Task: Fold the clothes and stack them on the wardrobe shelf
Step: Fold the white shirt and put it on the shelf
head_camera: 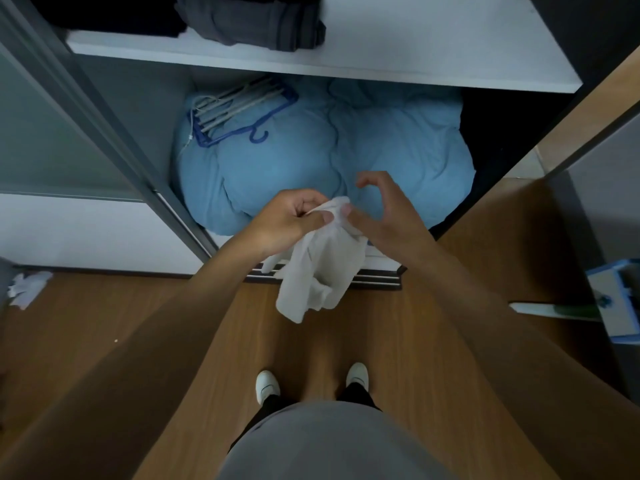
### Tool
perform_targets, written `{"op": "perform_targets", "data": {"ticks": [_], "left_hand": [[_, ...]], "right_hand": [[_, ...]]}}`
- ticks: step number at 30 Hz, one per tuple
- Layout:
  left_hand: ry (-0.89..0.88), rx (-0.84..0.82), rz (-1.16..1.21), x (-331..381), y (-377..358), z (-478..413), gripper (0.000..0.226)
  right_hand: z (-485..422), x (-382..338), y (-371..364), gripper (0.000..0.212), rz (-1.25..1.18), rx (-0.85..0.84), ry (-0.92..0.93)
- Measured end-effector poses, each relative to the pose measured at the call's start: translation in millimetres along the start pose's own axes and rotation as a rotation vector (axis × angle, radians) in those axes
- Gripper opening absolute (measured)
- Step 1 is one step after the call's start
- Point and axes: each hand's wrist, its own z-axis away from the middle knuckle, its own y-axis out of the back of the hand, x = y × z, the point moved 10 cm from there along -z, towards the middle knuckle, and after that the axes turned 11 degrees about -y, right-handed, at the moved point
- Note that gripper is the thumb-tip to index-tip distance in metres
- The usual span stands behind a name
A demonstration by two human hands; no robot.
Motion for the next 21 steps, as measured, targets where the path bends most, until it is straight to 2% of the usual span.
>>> {"op": "perform_targets", "data": {"ticks": [2, 3, 6, 9, 11, 14, 17, 21], "left_hand": [[-0.048, 0.006, -0.055, 11, -2, -3, 0.029], [-0.060, 0.021, -0.052, 14, -1, -4, 0.029], [-0.049, 0.055, 0.063, 9, 3, -4, 0.015], [-0.046, 0.067, -0.050, 3, 9, 0, 0.024], [-0.052, 0.094, -0.105, 5, 10, 2, 0.027], [-0.047, 0.165, 0.026, 8, 14, 4, 0.021], [-0.052, 0.153, 0.067, 10, 15, 6, 0.020], [-0.022, 0.097, -0.086, 4, 13, 10, 0.020]], "right_hand": [[-5, -7, -16, 0.045, -0.005, -0.127, -0.026], [-7, -6, -21, 0.041, 0.001, -0.143, -0.046], [-9, -10, -21, 0.021, 0.053, -0.039, 0.007], [-8, -15, -14, 0.015, 0.087, 0.053, 0.069], [-8, -18, -18, 0.014, 0.089, 0.020, 0.070], [-4, -28, -23, 0.015, 0.026, -0.073, 0.087], [4, -37, -24, 0.027, 0.139, -0.138, 0.180], [2, -31, -23, 0.022, 0.383, -0.109, 0.137]]}}
